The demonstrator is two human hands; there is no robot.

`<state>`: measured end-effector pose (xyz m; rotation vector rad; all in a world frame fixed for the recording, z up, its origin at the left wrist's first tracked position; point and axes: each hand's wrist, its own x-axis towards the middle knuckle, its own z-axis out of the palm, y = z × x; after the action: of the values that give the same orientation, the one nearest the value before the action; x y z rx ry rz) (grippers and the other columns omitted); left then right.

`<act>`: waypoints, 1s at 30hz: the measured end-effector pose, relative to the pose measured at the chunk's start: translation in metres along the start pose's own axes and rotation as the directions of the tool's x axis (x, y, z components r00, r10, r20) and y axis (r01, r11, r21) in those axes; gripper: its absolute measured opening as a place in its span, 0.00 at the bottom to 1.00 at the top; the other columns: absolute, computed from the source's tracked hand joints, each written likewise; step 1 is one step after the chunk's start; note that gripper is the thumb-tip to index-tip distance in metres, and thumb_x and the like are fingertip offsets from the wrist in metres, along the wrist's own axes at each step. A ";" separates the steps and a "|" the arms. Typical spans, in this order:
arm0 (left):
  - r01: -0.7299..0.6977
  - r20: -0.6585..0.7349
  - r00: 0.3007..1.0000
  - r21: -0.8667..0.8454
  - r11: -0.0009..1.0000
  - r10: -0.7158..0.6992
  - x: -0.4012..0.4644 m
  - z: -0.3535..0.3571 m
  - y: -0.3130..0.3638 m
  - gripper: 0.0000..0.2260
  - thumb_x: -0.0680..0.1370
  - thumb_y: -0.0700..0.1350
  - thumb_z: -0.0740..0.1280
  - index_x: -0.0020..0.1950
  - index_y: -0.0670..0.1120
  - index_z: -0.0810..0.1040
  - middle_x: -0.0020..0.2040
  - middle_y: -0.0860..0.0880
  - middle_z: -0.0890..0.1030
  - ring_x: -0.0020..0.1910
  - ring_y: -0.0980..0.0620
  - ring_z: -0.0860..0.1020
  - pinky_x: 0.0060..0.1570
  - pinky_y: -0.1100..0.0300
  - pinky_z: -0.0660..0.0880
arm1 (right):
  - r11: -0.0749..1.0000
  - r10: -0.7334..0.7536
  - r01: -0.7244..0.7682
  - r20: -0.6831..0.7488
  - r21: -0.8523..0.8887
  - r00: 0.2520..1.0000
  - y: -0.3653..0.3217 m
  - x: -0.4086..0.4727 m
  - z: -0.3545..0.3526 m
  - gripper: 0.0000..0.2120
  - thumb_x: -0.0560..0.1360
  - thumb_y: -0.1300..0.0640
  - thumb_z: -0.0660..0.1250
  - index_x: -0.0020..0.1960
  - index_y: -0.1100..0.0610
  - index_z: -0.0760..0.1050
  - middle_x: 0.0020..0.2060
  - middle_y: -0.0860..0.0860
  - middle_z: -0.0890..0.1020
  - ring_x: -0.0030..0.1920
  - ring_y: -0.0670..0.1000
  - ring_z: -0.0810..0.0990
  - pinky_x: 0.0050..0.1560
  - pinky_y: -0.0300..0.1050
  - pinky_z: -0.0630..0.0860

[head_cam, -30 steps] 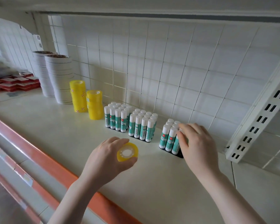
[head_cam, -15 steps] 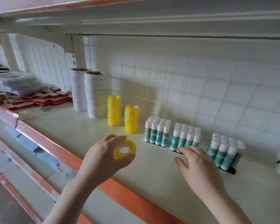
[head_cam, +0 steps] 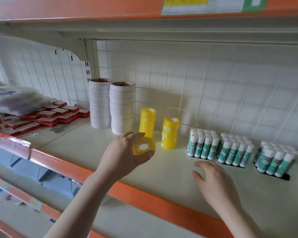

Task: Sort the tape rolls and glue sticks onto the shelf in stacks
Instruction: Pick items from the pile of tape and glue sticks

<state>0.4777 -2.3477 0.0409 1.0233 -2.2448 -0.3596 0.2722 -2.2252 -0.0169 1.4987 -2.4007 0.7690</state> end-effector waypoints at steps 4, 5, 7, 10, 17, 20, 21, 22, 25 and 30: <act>-0.047 0.001 0.999 -0.040 0.998 0.047 0.028 0.010 0.004 0.27 0.69 0.59 0.71 0.65 0.52 0.74 0.57 0.52 0.78 0.50 0.49 0.77 0.49 0.55 0.74 | 0.999 0.029 -0.029 0.007 -0.017 1.000 0.004 0.008 0.007 0.15 0.75 0.53 0.66 0.61 0.54 0.77 0.57 0.50 0.79 0.60 0.52 0.75 0.58 0.46 0.69; -0.061 0.000 0.998 -0.044 0.997 0.061 0.037 0.014 0.007 0.27 0.69 0.59 0.71 0.65 0.51 0.74 0.57 0.52 0.78 0.50 0.48 0.77 0.49 0.56 0.74 | 0.999 0.030 -0.030 0.004 -0.025 1.000 0.007 0.010 0.010 0.14 0.75 0.54 0.67 0.59 0.55 0.78 0.56 0.51 0.79 0.59 0.54 0.76 0.57 0.47 0.70; -0.083 -0.007 0.997 -0.051 0.995 0.083 0.053 0.022 0.014 0.26 0.69 0.58 0.71 0.65 0.51 0.74 0.59 0.51 0.77 0.51 0.47 0.77 0.49 0.56 0.73 | 0.999 0.028 -0.028 0.005 -0.028 1.000 0.012 0.014 0.016 0.12 0.72 0.57 0.71 0.55 0.57 0.80 0.51 0.54 0.81 0.54 0.57 0.79 0.52 0.49 0.73; -0.108 -0.024 0.994 -0.060 0.992 0.107 0.078 0.033 0.026 0.26 0.70 0.57 0.71 0.65 0.50 0.74 0.59 0.50 0.77 0.51 0.47 0.78 0.49 0.57 0.73 | 0.999 -0.006 0.005 -0.012 -0.045 1.000 0.023 0.020 0.023 0.12 0.64 0.60 0.78 0.46 0.57 0.82 0.42 0.53 0.83 0.43 0.57 0.82 0.40 0.48 0.77; -0.124 -0.004 0.992 -0.030 0.992 0.124 0.127 0.055 0.043 0.27 0.71 0.58 0.70 0.66 0.48 0.73 0.63 0.49 0.76 0.59 0.49 0.75 0.51 0.61 0.68 | 0.993 -0.119 0.116 -0.107 -0.035 0.987 0.037 0.021 0.033 0.20 0.48 0.59 0.84 0.36 0.53 0.81 0.31 0.47 0.79 0.29 0.50 0.80 0.24 0.43 0.75; -0.111 0.013 0.994 -0.005 0.994 0.111 0.140 0.064 0.044 0.27 0.71 0.59 0.69 0.67 0.48 0.72 0.63 0.48 0.75 0.60 0.48 0.74 0.53 0.58 0.70 | 0.991 -0.131 0.129 -0.119 -0.022 0.984 0.039 0.022 0.038 0.23 0.43 0.57 0.85 0.34 0.51 0.80 0.29 0.46 0.78 0.27 0.48 0.79 0.22 0.39 0.73; -0.105 0.015 0.994 0.005 0.994 0.105 0.144 0.067 0.044 0.27 0.71 0.59 0.69 0.67 0.48 0.72 0.63 0.48 0.75 0.60 0.48 0.74 0.53 0.58 0.70 | 0.992 -0.130 0.128 -0.140 -0.021 0.982 0.041 0.022 0.041 0.22 0.43 0.56 0.85 0.34 0.50 0.80 0.29 0.45 0.78 0.27 0.48 0.79 0.22 0.39 0.73; -0.097 0.014 0.995 0.014 0.995 0.097 0.146 0.070 0.043 0.27 0.71 0.59 0.69 0.67 0.48 0.72 0.64 0.48 0.75 0.60 0.48 0.74 0.52 0.59 0.69 | 0.991 -0.137 0.135 -0.172 -0.027 0.976 0.043 0.023 0.043 0.20 0.46 0.55 0.84 0.34 0.50 0.80 0.30 0.45 0.78 0.28 0.48 0.79 0.23 0.40 0.73; -0.076 0.018 0.997 0.031 0.997 0.075 0.150 0.076 0.038 0.27 0.72 0.59 0.68 0.67 0.49 0.72 0.64 0.49 0.75 0.59 0.47 0.74 0.50 0.60 0.68 | 0.987 -0.157 0.146 -0.265 -0.062 0.951 0.045 0.025 0.047 0.09 0.53 0.52 0.72 0.34 0.50 0.80 0.30 0.45 0.78 0.28 0.49 0.79 0.23 0.39 0.73; -0.058 0.034 0.998 0.022 0.998 0.057 0.150 0.083 0.031 0.27 0.72 0.60 0.68 0.67 0.49 0.72 0.63 0.48 0.75 0.59 0.48 0.74 0.49 0.60 0.68 | 0.988 -0.151 0.129 -0.323 -0.090 0.934 0.042 0.027 0.050 0.10 0.52 0.54 0.72 0.34 0.50 0.80 0.29 0.46 0.78 0.28 0.50 0.79 0.23 0.38 0.72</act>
<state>0.3318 -2.4417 0.0584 0.9691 -2.3085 -0.3289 0.2274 -2.2575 -0.0607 1.3729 -2.0319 0.8240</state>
